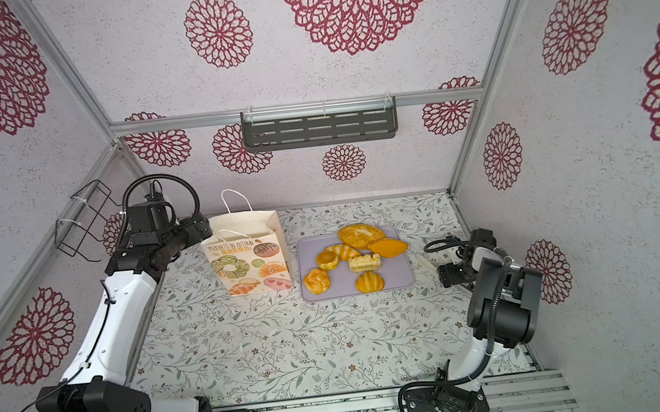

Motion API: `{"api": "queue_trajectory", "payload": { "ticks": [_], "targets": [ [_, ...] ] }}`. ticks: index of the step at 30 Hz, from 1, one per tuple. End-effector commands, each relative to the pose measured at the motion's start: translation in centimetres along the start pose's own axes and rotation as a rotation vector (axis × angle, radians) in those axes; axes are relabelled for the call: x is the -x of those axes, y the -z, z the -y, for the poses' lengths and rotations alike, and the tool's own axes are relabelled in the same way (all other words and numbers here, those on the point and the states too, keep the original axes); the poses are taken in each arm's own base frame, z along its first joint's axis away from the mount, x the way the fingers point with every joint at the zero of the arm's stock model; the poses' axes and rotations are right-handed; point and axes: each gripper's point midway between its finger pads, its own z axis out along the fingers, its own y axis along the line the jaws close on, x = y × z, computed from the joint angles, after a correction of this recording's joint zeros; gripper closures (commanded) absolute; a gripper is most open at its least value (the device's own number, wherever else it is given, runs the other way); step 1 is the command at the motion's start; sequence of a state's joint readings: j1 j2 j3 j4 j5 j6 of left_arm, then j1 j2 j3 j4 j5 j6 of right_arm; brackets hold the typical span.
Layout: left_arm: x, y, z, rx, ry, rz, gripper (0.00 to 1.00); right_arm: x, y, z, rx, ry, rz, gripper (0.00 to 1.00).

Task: Place the fake bread into the paper bag
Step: 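Lift the tongs with the right gripper while the left gripper holds the bag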

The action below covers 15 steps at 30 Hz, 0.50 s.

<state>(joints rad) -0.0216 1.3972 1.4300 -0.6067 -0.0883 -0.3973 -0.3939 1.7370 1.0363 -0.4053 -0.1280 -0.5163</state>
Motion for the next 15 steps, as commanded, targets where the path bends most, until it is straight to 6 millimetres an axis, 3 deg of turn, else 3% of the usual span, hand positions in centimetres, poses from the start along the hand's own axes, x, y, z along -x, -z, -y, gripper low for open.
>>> {"api": "queue_trajectory", "payload": {
  "ticks": [1,10,15],
  "targets": [
    [0.8,0.7,0.3,-0.020,0.007,0.046,0.03,0.0,1.0,-0.6,-0.002,-0.041,-0.001,0.12],
    [1.3,1.2,-0.2,-0.013,0.017,0.062,0.03,-2.1,0.4,-0.7,-0.017,-0.119,-0.115,0.21],
    [2.0,1.9,-0.3,-0.024,0.040,0.096,0.03,-1.7,0.1,-1.2,-0.020,-0.168,-0.107,0.27]
  ]
}}
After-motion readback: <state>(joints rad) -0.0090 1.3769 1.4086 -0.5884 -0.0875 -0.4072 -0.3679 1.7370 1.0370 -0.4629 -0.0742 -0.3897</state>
